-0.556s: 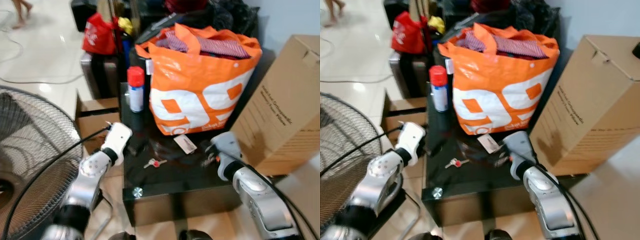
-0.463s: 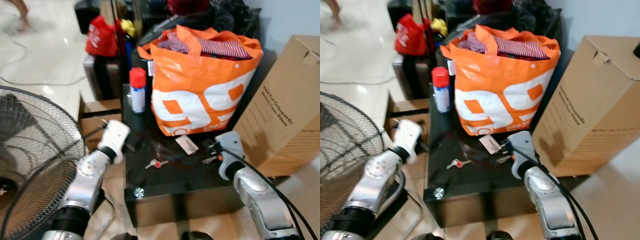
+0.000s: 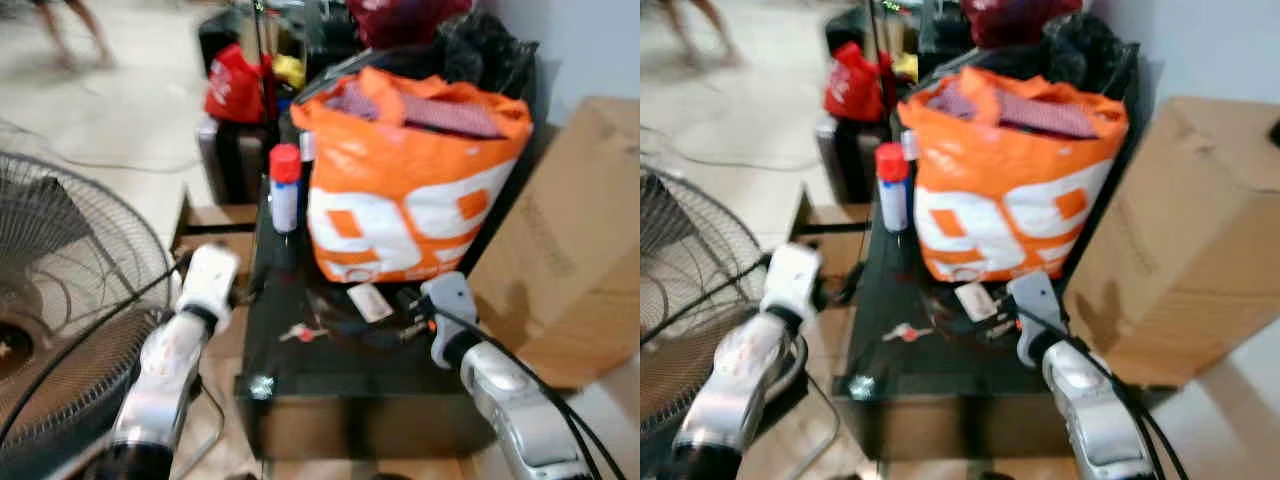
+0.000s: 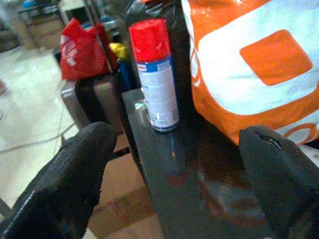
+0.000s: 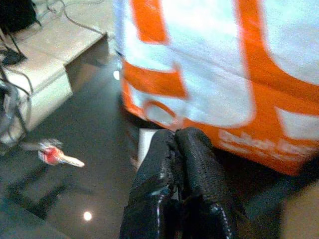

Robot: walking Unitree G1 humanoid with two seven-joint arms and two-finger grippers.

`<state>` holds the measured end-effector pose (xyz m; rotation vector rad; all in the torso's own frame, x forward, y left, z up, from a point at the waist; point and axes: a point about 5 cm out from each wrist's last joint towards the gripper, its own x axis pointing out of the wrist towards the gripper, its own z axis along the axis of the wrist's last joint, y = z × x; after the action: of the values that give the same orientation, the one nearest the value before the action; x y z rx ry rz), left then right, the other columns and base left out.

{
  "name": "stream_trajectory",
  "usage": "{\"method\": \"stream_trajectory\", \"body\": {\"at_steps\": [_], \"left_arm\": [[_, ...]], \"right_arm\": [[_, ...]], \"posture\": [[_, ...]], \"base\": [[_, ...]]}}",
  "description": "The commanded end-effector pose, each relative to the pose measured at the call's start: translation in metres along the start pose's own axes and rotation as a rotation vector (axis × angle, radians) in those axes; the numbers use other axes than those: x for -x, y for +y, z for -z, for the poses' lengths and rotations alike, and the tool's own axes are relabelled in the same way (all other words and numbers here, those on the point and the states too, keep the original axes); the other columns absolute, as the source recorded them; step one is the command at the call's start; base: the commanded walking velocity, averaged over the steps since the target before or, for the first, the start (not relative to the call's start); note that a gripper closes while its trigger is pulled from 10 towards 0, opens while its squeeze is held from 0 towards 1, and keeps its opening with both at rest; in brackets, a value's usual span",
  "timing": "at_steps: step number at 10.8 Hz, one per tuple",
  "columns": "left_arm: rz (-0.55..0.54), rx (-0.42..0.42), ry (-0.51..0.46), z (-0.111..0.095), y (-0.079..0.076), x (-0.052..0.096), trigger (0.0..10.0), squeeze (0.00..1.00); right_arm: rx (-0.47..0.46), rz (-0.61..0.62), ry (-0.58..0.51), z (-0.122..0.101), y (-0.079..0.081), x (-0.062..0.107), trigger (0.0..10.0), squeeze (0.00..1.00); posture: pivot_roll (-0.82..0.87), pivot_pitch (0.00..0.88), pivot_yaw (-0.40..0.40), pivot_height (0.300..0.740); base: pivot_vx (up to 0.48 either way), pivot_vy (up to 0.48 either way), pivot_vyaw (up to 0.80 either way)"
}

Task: Hang keys on a hook

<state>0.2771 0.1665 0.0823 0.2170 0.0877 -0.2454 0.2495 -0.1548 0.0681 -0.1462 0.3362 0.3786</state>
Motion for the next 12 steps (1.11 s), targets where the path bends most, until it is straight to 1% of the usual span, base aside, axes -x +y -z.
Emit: {"method": "stream_trajectory", "body": {"at_steps": [1,2,4,6,7,10,12], "left_arm": [[-0.022,0.009,-0.024,-0.005,0.000,0.000,10.0,0.00],[-0.047,0.033,-0.014,-0.003,0.002,0.002,10.0,0.00],[-0.046,0.015,-0.033,-0.005,0.000,0.005,10.0,0.00],[-0.036,0.021,-0.040,-0.004,-0.002,0.008,10.0,0.00],[-0.037,0.027,-0.041,-0.003,-0.003,0.009,10.0,0.00],[-0.029,0.032,-0.045,-0.003,-0.004,0.011,10.0,0.00],[-0.024,0.031,-0.045,-0.004,-0.005,0.011,10.0,0.00]], "right_arm": [[0.001,0.026,-0.007,0.001,-0.005,0.001,10.0,0.00],[0.016,0.025,-0.010,0.001,-0.006,0.001,10.0,0.00],[0.046,-0.049,-0.010,0.001,-0.001,0.002,10.0,0.00],[0.059,-0.077,-0.005,0.002,0.000,0.002,10.0,0.00],[0.070,-0.099,-0.005,0.002,0.002,0.002,10.0,0.00],[0.099,-0.129,0.001,0.004,0.005,0.002,10.0,0.00],[0.087,-0.108,0.004,0.005,0.003,0.002,10.0,0.00]], "posture": [[-0.13,0.000,0.000,0.740],[-0.13,0.000,-0.004,0.740],[-0.13,0.000,-0.011,0.740],[-0.12,0.000,-0.020,0.740],[-0.12,0.000,-0.023,0.740],[-0.12,0.000,-0.028,0.740],[-0.12,0.000,-0.030,0.740]], "base": [[0.000,0.000,0.00],[0.000,0.000,0.00],[0.000,0.000,0.00],[0.000,0.000,0.00],[0.270,0.000,0.00],[0.329,0.000,0.80],[0.356,0.000,0.00]]}}
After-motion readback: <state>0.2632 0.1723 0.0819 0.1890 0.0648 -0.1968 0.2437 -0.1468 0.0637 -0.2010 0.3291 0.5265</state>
